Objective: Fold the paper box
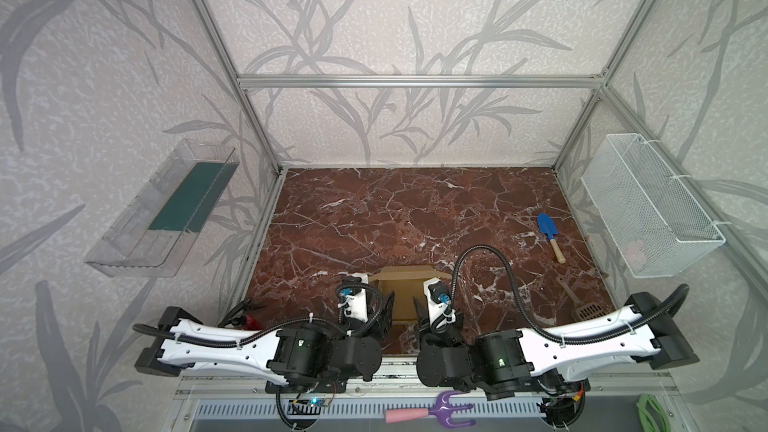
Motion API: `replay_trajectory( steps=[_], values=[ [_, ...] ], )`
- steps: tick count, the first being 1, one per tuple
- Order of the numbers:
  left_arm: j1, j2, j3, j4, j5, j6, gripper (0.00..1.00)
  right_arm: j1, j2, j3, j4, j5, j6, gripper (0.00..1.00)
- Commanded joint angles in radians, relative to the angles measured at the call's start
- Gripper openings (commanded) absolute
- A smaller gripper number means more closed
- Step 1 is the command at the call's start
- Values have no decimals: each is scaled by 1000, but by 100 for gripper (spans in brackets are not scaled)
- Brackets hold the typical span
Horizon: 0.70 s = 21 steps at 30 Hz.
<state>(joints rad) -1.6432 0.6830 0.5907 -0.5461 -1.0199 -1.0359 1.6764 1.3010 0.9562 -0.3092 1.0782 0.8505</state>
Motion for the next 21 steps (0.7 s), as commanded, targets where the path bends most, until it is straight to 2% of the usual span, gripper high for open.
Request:
replay_trajectory(
  steps=[1, 4, 6, 9, 12, 15, 18, 21],
  values=[
    [-23, -8, 76, -119, -60, 38, 61, 12, -35, 59, 46, -30, -124, 30],
    [-28, -8, 138, -108, -42, 149, 62, 9, -40, 110, 37, -83, -236, 33],
    [-27, -18, 166, -49, -35, 271, 64, 6, -40, 158, -11, -107, -279, 34],
    [-26, -56, 192, -5, -12, 414, 74, -23, -67, 184, -55, -168, -306, 35],
    [-17, -88, 236, -35, -13, 497, 81, -94, -126, 166, -70, -312, -296, 36],
    [1, -88, 291, -73, 3, 554, 92, -183, -186, 147, -83, -459, -283, 37],
    [49, -84, 332, -90, 77, 600, 99, -278, -240, 124, -78, -605, -266, 50],
    [152, -77, 359, -115, 212, 630, 99, -372, -279, 109, -80, -718, -255, 61]
  ],
)
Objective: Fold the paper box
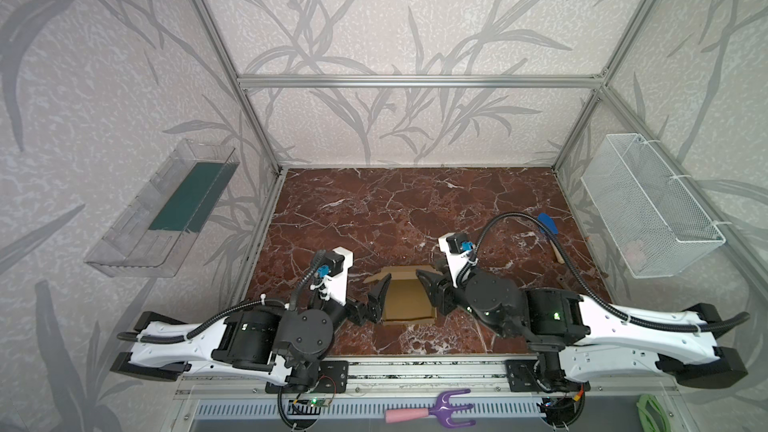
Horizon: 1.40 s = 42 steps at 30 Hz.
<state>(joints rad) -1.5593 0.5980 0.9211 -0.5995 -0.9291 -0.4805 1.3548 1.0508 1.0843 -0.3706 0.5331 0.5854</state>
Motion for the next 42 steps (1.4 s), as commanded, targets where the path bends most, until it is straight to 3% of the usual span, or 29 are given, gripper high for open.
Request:
replay_trajectory(
  steps=[1, 7, 15, 27, 35, 42],
  values=[
    [105, 11, 32, -65, 169, 90, 99, -74, -38, -22, -18, -202, 9, 64],
    [332, 47, 32, -60, 423, 122, 99, -188, -52, -1, -35, -309, -12, 99],
    [558, 109, 21, 5, 646, 120, 99, -306, -12, 14, -31, -457, -1, 99],
    [899, 196, -48, 128, 1076, -7, 99, -470, 102, 13, 62, -736, 25, 99],
    [995, 208, -150, 221, 1257, -86, 99, -494, 191, -38, 156, -903, 100, 99],
    [1013, 187, -253, 268, 1334, -145, 99, -493, 194, -161, 280, -947, 183, 99]
  ],
)
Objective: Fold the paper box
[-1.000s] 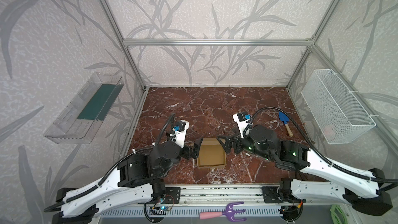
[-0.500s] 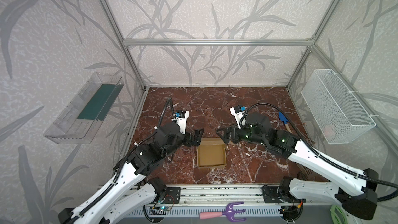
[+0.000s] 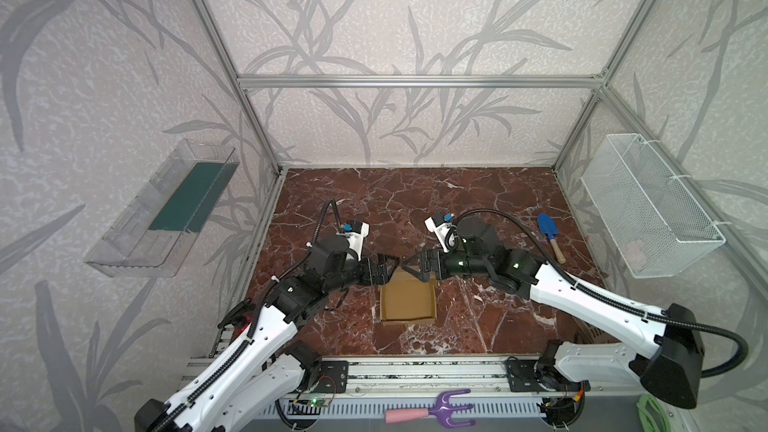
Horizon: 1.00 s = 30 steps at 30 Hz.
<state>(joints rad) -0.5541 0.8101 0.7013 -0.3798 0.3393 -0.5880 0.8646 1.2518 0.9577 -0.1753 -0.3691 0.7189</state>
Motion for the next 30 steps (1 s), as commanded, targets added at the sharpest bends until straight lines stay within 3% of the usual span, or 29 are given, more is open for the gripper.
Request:
replay_trajectory(
  steps=[1, 10, 21, 30],
  values=[
    [8, -35, -48, 51, 68, -44, 99, -4, -11, -50, 98, -44, 58, 99],
    [14, -142, -201, 57, 66, -120, 99, -3, -11, -203, 222, -44, 136, 99],
    [13, -207, -400, 175, 78, -271, 99, 20, 91, -340, 398, -56, 229, 99],
    [10, -194, -473, 246, 73, -307, 99, 39, 122, -341, 320, 52, 205, 99]
  ],
)
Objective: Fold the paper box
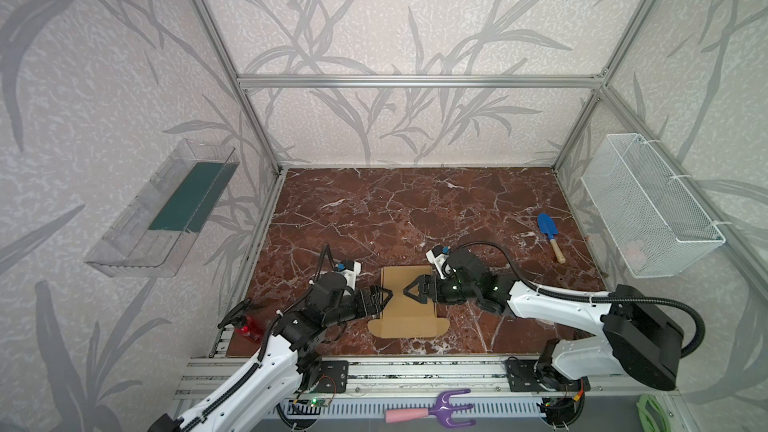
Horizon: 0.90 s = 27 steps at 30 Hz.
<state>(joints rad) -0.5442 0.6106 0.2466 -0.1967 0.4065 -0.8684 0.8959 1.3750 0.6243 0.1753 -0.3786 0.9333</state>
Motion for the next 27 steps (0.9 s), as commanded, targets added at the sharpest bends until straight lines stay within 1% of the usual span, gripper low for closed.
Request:
replay_trajectory(
  steps=[1, 5, 9, 13, 16, 19, 27],
  values=[
    [0, 11, -24, 77, 6, -28, 99, 7, -5, -9, -41, 78, -13, 99],
    [1, 39, -28, 122, -11, -29, 99, 6, -37, -6, -85, 123, -39, 99],
    [0, 79, -15, 137, -28, -15, 99, 8, -108, 35, -200, 185, -92, 99],
    [1, 144, -36, 221, -1, -42, 99, 9, -149, 38, -283, 232, -112, 100],
    [0, 183, -43, 261, 11, -50, 99, 23, -151, 19, -313, 270, -115, 97],
    [0, 194, -44, 290, 3, -56, 99, 40, -131, -4, -287, 289, -113, 96],
    [-7, 285, -35, 409, 10, -84, 99, 41, -23, -18, -121, 202, -92, 95]
  ],
)
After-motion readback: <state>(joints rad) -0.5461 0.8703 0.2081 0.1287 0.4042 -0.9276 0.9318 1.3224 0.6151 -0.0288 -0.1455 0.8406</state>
